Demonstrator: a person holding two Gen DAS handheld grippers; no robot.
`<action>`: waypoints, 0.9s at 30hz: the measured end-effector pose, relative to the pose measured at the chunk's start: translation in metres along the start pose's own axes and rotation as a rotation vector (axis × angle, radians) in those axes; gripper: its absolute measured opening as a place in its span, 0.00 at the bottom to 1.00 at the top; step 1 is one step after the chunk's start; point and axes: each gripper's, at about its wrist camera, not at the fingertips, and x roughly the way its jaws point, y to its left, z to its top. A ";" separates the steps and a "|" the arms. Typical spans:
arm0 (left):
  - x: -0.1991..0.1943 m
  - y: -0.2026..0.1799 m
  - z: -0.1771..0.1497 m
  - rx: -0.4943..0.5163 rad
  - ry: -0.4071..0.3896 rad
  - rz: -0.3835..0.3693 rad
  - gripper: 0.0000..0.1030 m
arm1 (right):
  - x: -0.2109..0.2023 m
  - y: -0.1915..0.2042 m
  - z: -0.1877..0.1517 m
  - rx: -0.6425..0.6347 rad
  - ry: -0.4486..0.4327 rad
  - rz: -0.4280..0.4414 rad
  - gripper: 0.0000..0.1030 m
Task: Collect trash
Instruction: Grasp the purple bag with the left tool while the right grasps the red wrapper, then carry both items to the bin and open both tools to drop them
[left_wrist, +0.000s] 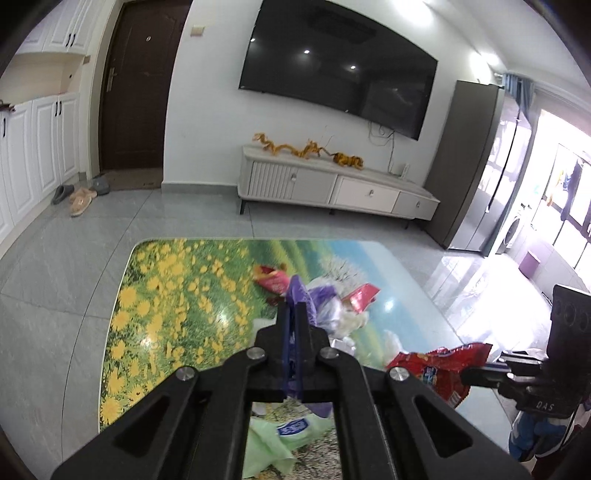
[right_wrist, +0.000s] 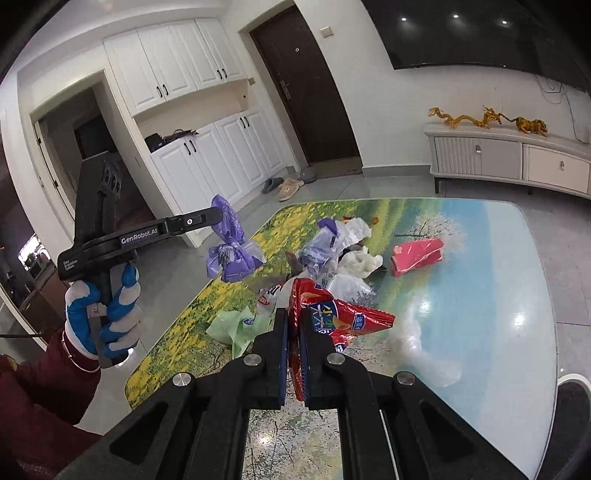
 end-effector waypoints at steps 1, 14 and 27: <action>-0.001 -0.008 0.003 0.013 -0.003 -0.007 0.01 | -0.006 -0.002 0.001 0.008 -0.018 -0.005 0.06; 0.094 -0.215 0.025 0.258 0.121 -0.293 0.02 | -0.141 -0.139 -0.033 0.209 -0.160 -0.423 0.06; 0.253 -0.436 -0.035 0.445 0.330 -0.415 0.03 | -0.183 -0.320 -0.121 0.530 -0.025 -0.602 0.09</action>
